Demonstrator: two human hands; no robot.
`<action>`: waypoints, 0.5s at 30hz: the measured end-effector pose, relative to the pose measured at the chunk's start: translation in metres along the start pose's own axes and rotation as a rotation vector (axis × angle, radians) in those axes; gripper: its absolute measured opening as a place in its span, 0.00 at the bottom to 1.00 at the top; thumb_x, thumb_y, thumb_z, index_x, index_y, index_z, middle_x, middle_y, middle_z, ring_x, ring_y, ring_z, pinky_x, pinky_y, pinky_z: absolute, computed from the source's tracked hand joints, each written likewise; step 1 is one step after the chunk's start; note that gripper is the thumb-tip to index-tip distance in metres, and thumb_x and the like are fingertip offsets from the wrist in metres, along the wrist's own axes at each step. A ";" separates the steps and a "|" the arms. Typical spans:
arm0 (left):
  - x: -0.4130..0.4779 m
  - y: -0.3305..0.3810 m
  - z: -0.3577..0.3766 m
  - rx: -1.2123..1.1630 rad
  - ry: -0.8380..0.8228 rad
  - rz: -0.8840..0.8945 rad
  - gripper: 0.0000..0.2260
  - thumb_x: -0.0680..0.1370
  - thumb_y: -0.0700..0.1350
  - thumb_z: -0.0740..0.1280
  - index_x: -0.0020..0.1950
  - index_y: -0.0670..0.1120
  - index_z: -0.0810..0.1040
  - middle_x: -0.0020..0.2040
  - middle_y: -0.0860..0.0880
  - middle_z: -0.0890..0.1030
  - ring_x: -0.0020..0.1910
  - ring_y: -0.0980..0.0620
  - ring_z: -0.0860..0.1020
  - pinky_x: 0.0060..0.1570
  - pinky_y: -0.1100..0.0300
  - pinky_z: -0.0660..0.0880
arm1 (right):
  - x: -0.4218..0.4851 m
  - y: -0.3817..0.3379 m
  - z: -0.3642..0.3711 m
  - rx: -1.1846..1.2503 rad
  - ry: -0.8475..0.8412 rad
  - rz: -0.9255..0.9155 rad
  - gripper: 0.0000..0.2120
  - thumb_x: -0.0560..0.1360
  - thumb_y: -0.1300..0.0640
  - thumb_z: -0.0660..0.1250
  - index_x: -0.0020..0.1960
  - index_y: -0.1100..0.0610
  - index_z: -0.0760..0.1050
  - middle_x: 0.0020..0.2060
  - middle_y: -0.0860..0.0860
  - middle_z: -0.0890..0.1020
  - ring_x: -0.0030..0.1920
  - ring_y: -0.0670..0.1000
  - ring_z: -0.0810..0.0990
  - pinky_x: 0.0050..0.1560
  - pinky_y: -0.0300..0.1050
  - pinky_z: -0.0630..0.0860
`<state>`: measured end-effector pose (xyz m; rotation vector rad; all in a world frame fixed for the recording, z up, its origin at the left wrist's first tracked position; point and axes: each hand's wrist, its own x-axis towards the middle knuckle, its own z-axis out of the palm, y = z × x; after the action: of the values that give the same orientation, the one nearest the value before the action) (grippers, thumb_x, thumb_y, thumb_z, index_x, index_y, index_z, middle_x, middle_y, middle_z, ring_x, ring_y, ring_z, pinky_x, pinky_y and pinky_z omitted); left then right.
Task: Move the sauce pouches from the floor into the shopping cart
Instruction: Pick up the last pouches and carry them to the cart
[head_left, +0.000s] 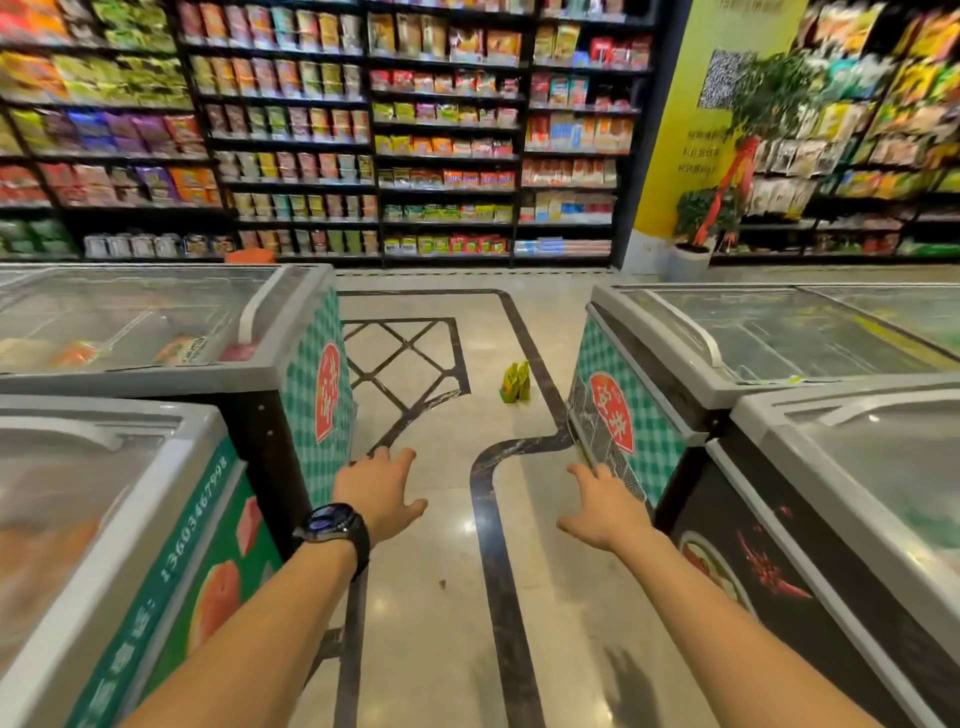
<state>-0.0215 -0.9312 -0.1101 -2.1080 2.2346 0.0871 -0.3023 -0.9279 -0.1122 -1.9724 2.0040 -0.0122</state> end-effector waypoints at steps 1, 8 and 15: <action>0.027 -0.003 0.000 0.005 -0.001 0.016 0.31 0.77 0.64 0.62 0.75 0.52 0.61 0.65 0.45 0.74 0.61 0.44 0.77 0.54 0.50 0.78 | 0.023 -0.004 -0.005 0.007 0.005 0.005 0.38 0.73 0.47 0.69 0.78 0.52 0.54 0.71 0.57 0.64 0.69 0.58 0.69 0.61 0.51 0.72; 0.203 -0.008 -0.019 -0.032 -0.004 0.097 0.31 0.77 0.65 0.62 0.75 0.52 0.61 0.66 0.44 0.74 0.62 0.42 0.77 0.56 0.48 0.78 | 0.179 -0.013 -0.032 0.070 0.002 0.078 0.39 0.73 0.48 0.69 0.77 0.52 0.54 0.72 0.57 0.64 0.70 0.59 0.67 0.65 0.55 0.72; 0.390 -0.009 -0.005 0.029 -0.053 0.116 0.31 0.78 0.64 0.61 0.77 0.53 0.59 0.68 0.45 0.72 0.65 0.43 0.75 0.58 0.48 0.77 | 0.370 0.010 -0.041 0.096 -0.023 0.127 0.35 0.72 0.48 0.70 0.74 0.52 0.59 0.69 0.57 0.66 0.66 0.58 0.71 0.62 0.54 0.74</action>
<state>-0.0351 -1.3204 -0.1395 -1.9377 2.3121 0.1145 -0.3175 -1.2968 -0.1591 -1.7770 2.0699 -0.0545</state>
